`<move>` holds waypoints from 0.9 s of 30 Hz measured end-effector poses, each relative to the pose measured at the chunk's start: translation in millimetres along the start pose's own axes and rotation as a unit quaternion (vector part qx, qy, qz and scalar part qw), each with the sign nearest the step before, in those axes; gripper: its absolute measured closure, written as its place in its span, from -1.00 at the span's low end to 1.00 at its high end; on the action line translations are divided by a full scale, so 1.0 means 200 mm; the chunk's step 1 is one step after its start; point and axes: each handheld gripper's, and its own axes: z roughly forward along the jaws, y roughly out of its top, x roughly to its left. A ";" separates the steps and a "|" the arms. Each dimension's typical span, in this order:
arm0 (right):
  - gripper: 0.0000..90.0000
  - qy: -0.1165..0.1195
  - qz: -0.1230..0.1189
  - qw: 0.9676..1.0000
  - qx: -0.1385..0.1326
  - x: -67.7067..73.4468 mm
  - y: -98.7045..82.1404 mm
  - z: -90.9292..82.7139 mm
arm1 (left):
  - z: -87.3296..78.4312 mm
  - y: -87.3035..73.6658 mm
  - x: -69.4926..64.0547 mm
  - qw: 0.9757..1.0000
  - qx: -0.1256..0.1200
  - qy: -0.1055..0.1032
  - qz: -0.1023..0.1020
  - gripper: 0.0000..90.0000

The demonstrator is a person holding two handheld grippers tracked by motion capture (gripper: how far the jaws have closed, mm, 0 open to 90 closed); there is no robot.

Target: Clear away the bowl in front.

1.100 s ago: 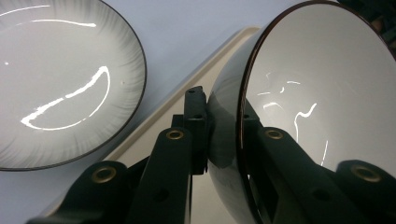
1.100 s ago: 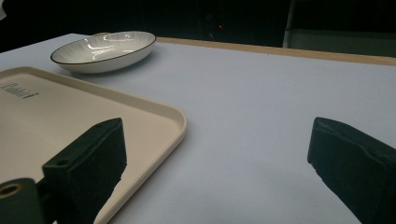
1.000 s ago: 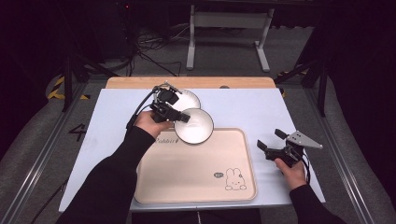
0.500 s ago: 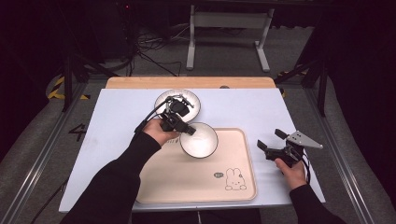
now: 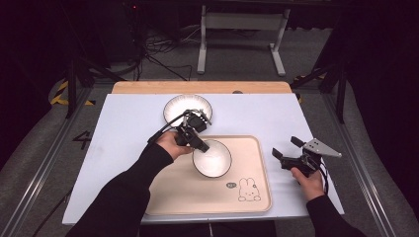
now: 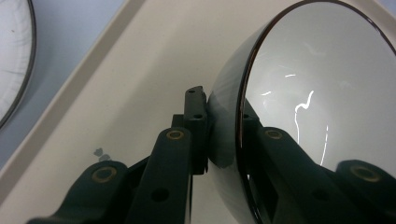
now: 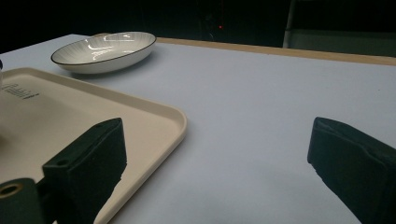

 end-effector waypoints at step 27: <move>-0.89 0.000 -0.001 1.000 -0.001 0.00 0.00 0.00 | 0.12 -0.01 -0.01 0.999 0.029 -0.013 0.021 0.82</move>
